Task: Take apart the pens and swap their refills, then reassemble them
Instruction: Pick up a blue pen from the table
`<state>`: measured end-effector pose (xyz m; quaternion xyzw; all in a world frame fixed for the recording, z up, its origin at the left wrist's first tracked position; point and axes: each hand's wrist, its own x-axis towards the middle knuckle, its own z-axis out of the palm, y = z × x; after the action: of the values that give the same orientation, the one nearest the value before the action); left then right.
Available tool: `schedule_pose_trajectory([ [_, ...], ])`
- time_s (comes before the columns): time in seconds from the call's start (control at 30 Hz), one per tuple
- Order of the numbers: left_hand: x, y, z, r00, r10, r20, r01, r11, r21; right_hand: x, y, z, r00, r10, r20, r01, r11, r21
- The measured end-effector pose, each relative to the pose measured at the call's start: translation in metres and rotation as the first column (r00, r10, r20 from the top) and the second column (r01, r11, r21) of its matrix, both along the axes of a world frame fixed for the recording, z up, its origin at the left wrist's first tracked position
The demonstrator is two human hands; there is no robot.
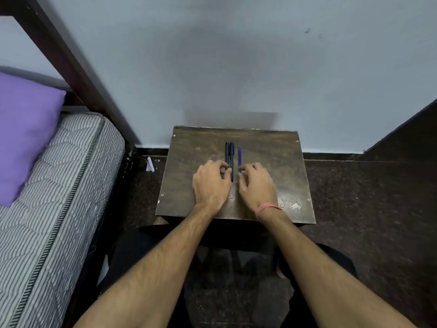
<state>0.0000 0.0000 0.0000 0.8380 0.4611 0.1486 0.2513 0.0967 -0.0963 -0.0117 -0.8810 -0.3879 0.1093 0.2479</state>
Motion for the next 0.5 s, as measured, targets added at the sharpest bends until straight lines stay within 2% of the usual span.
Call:
schedule_pose_trajectory([
  [0.23, 0.003, 0.01, -0.017, 0.993, 0.12, -0.008, -0.119, 0.979, -0.167, 0.004, 0.023, -0.01, 1.0, 0.001, -0.02, -0.001, 1.0, -0.001],
  [0.5, -0.006, 0.014, -0.016, 0.976, 0.203, -0.078, -0.215, 0.956, -0.198, -0.003, 0.032, -0.012, 0.999, -0.003, -0.033, 0.006, 0.997, 0.074],
])
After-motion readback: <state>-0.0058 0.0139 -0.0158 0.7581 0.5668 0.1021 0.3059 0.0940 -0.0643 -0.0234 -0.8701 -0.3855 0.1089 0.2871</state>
